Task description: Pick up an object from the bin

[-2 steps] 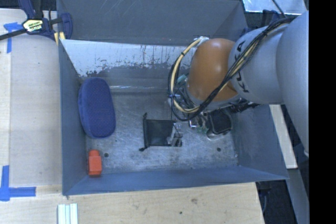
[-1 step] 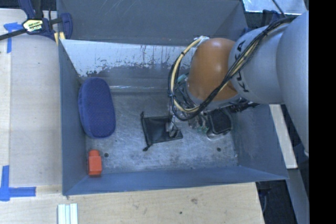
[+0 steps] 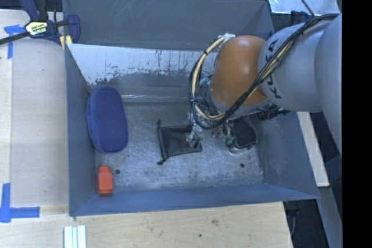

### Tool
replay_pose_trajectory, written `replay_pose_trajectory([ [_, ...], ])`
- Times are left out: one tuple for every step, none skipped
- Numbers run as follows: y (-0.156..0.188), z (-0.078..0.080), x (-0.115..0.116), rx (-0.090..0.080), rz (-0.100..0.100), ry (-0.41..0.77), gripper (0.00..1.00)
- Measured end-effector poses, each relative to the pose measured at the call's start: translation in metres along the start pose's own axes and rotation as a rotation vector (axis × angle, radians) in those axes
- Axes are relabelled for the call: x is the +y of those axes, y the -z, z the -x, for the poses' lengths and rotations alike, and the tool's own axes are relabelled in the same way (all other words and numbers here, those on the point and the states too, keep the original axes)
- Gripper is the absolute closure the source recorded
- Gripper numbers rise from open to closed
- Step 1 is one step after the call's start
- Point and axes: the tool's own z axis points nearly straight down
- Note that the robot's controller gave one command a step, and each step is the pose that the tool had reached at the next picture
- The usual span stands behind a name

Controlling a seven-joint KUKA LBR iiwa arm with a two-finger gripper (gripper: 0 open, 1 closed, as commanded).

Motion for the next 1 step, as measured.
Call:
replay_pose_trajectory([
  [0.0281, 0.0018, -0.0001, -0.001, 0.0, 0.0, 1.0],
])
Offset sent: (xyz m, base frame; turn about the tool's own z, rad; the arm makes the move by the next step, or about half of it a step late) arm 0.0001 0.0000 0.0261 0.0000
